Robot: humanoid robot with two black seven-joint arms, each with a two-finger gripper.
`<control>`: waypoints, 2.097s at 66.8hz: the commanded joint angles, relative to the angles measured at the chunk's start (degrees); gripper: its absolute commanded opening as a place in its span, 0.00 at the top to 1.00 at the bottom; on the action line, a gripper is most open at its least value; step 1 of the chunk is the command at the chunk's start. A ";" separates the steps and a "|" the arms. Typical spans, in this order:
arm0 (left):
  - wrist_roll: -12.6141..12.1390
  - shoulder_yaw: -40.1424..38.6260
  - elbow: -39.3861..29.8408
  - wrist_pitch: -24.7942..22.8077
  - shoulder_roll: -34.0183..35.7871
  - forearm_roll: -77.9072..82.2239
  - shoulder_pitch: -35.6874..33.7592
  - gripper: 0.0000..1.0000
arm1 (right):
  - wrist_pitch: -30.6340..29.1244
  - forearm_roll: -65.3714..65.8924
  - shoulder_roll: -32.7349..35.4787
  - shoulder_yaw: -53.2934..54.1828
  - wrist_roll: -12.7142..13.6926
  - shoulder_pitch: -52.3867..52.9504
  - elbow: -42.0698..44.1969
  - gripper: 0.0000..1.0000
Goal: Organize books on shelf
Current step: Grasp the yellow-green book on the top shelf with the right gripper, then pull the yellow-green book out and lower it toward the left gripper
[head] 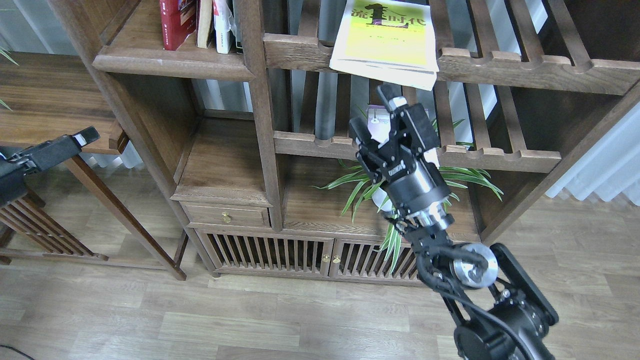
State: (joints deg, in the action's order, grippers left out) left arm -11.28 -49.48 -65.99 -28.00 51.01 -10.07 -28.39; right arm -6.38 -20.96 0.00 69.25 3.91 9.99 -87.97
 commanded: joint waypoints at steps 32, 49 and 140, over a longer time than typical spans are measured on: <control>0.03 -2.46 0.60 0.00 -0.91 -0.03 0.00 0.00 | 2.95 1.01 0.00 4.22 -0.04 11.36 9.30 0.07; 0.03 -2.72 0.60 0.00 -0.91 -0.03 0.00 0.00 | 3.48 0.92 0.00 5.10 -1.27 12.07 10.27 0.27; -0.06 -6.94 3.41 0.00 -14.44 0.32 3.25 0.00 | -21.62 -13.40 7.56 23.82 -2.76 -29.32 -4.50 0.95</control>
State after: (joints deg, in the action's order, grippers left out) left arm -11.31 -56.77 -63.00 -28.00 38.04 -9.82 -25.33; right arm -27.94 -33.25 6.51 89.62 1.12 -16.97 -92.75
